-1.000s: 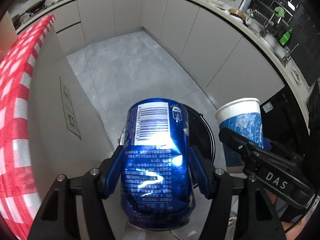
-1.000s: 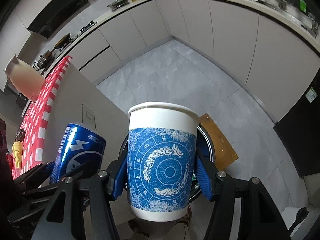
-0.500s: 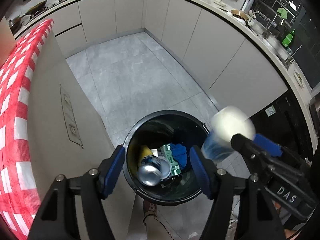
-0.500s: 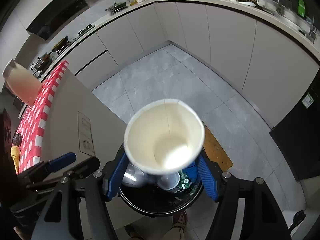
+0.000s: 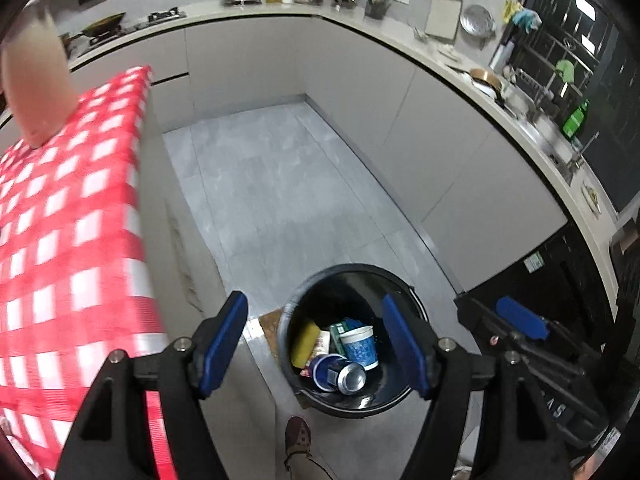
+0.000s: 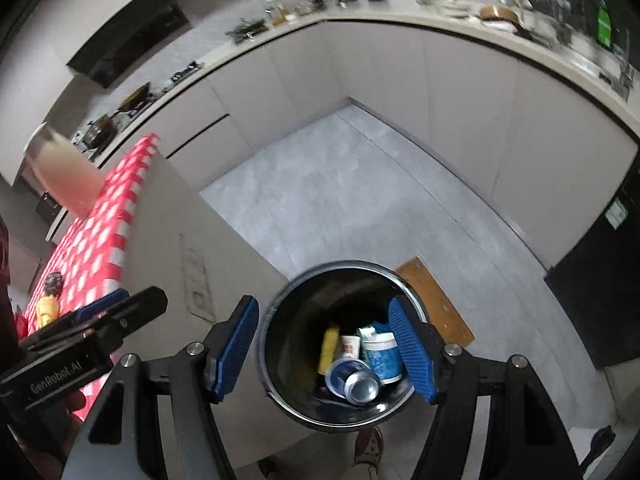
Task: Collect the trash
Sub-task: 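Move both open grippers back over the table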
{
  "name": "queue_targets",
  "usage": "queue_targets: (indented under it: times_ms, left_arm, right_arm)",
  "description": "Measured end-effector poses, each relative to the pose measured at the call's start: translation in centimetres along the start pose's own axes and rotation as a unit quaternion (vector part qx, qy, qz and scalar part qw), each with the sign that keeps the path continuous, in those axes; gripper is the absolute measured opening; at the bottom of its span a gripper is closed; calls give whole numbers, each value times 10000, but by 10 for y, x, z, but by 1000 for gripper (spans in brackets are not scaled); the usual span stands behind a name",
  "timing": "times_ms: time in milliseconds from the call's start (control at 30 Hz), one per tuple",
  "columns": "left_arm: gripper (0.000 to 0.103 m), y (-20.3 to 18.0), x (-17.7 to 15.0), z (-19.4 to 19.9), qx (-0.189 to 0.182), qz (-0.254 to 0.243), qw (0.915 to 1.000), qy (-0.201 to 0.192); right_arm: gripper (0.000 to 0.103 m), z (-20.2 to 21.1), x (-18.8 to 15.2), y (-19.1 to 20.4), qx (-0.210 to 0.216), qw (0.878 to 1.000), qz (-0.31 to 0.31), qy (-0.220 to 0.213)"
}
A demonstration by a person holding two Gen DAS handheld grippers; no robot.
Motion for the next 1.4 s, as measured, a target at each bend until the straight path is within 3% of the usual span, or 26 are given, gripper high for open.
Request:
queue_targets:
  times_ms: [567,1100,1400]
  left_arm:
    - [71,85,7,74,-14,163,9975,-688]
    - [71,290,-12,150,370,490,9944,-858]
    - [72,351,-19,168,618,878,9894,-974]
  right_arm:
    - [70,23,15,131,121,9974,591,-394]
    - [70,9,-34,366,561,9935,914,-382]
    - [70,6,-47,436,950,9842,1474,-244]
Point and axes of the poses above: each gripper's, at about its wrist camera, not at the fingertips, and z roughly against the way its jaws point, y to its left, x to its top, the point moved 2 cm from there along -z, roughly the way its jaws point, and after that the axes turned 13 degrees about z, right-handed, at the moved point
